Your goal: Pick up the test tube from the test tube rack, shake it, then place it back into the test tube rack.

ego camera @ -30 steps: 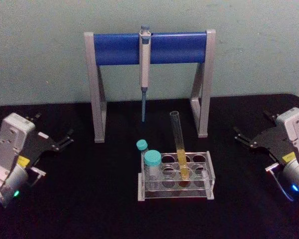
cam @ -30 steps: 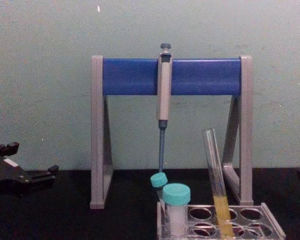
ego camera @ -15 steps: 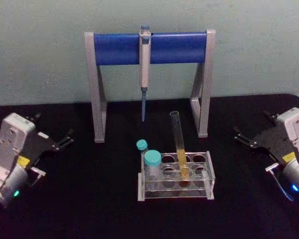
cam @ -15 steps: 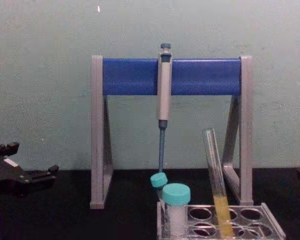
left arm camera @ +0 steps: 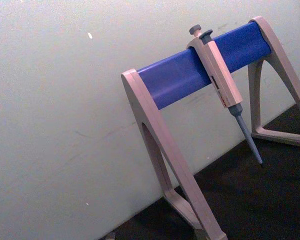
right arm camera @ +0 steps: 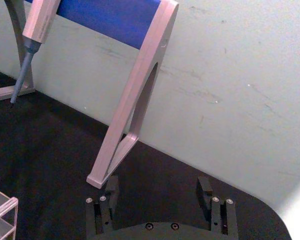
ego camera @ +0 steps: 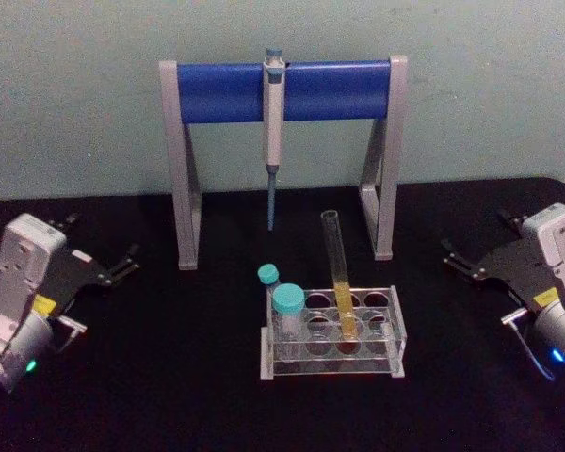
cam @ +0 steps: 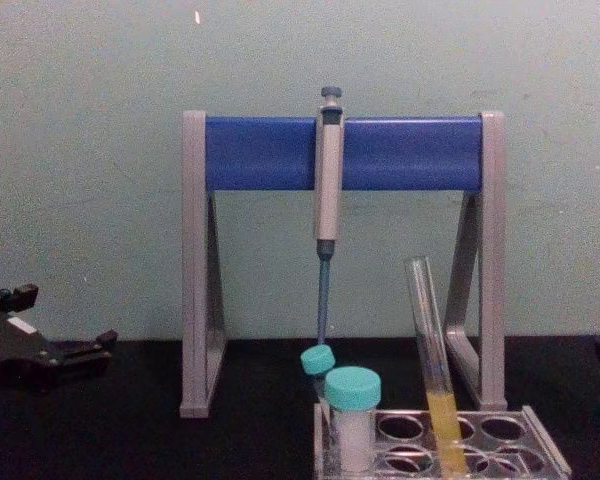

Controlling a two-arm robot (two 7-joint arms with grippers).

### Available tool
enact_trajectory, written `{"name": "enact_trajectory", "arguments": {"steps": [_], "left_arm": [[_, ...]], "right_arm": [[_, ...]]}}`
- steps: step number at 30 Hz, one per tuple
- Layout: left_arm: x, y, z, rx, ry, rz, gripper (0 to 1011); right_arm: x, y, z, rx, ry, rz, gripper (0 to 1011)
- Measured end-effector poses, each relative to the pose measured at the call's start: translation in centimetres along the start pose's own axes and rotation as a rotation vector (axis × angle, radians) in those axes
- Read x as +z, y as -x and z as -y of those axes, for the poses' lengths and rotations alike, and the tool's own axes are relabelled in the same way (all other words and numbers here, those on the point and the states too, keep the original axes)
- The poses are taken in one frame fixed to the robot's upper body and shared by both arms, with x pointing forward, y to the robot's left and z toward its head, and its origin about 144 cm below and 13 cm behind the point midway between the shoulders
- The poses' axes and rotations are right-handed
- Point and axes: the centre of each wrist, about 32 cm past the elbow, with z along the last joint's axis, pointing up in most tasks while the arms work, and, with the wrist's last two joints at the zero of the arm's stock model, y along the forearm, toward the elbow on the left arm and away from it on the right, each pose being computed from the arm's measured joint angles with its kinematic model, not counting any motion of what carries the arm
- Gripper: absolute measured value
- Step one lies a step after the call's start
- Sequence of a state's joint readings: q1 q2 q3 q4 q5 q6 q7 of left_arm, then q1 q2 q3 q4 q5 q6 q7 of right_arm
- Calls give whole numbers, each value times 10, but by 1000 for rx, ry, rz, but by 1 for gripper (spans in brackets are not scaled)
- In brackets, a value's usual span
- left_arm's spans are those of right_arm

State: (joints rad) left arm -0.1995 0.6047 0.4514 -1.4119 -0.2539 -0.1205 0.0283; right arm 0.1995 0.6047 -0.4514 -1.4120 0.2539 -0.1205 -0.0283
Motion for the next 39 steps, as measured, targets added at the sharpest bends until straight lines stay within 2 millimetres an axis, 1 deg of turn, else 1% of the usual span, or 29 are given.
{"name": "enact_trajectory", "arguments": {"steps": [39], "left_arm": [[0, 0, 0, 0, 0, 0, 1010]], "right_arm": [[0, 0, 0, 0, 0, 0, 1000]]}}
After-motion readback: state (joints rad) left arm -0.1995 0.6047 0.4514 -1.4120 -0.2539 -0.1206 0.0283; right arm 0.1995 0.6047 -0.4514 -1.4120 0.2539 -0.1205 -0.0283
